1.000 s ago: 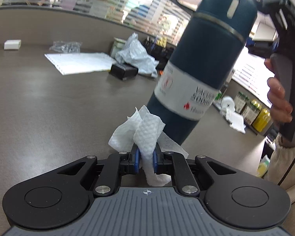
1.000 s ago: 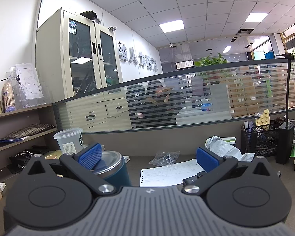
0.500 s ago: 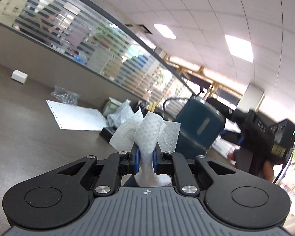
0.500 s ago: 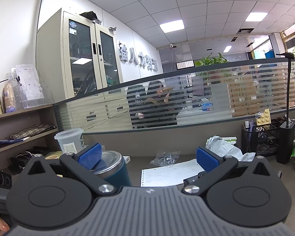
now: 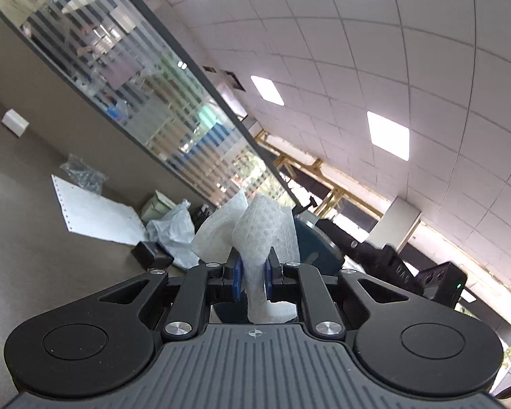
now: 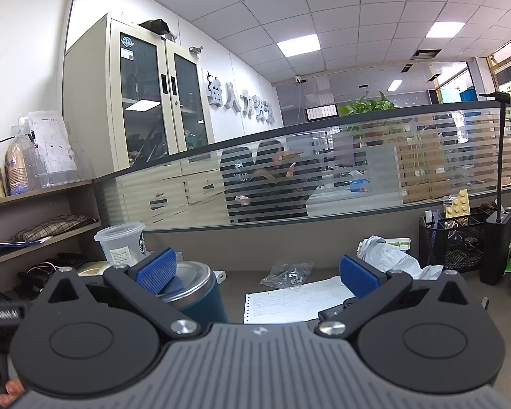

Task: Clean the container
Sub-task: 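Wipe the bottle's side with the left gripper while the right gripper rotates the bottle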

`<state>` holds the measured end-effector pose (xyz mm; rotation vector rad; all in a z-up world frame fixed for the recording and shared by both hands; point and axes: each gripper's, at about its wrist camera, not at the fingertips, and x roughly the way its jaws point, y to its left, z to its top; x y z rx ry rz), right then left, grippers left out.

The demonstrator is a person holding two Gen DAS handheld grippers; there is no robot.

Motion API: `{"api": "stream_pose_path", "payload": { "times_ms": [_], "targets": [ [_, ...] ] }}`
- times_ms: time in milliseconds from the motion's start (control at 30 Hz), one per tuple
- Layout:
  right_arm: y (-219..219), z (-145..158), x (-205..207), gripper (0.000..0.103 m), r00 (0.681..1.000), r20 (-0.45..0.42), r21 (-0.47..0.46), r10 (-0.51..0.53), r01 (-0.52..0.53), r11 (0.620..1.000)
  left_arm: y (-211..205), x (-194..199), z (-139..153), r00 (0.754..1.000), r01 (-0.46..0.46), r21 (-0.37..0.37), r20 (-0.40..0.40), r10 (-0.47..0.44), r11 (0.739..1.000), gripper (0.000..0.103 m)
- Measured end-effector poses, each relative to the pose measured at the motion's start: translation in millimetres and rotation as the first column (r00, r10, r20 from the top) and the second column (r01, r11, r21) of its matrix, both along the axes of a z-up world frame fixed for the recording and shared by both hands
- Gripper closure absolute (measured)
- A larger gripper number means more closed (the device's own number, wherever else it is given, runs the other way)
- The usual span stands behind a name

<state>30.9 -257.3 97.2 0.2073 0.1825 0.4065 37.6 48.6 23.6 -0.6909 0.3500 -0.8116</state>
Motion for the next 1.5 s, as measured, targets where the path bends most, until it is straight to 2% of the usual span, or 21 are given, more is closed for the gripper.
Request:
{"api": "stream_pose_path", "payload": {
  "times_ms": [333,833,1167,1500],
  "targets": [
    [-0.8,-0.7,1.6,0.000,1.000,0.001,0.000,-0.001,0.001,1.000,-8.9,6.9,-25.0,0.996,0.011,0.016,-0.091,-0.010,1.000,0.086],
    [0.4,-0.3,-2.7,0.000,1.000,0.004,-0.004,-0.002,0.002,1.000,-12.6,19.3,-49.0,0.973,0.017,0.145,-0.231,0.017,0.989,0.087],
    [-1.3,-0.6,-4.2,0.000,1.000,0.005,0.000,0.003,-0.003,1.000,-17.4,25.0,-50.3,0.967,0.057,0.244,-0.253,0.007,0.968,0.087],
    [-6.2,-3.5,-4.8,0.000,1.000,0.005,0.008,0.002,-0.002,1.000,-18.1,22.3,-52.7,0.964,0.045,0.236,-0.266,0.020,0.971,0.087]
  ]
}}
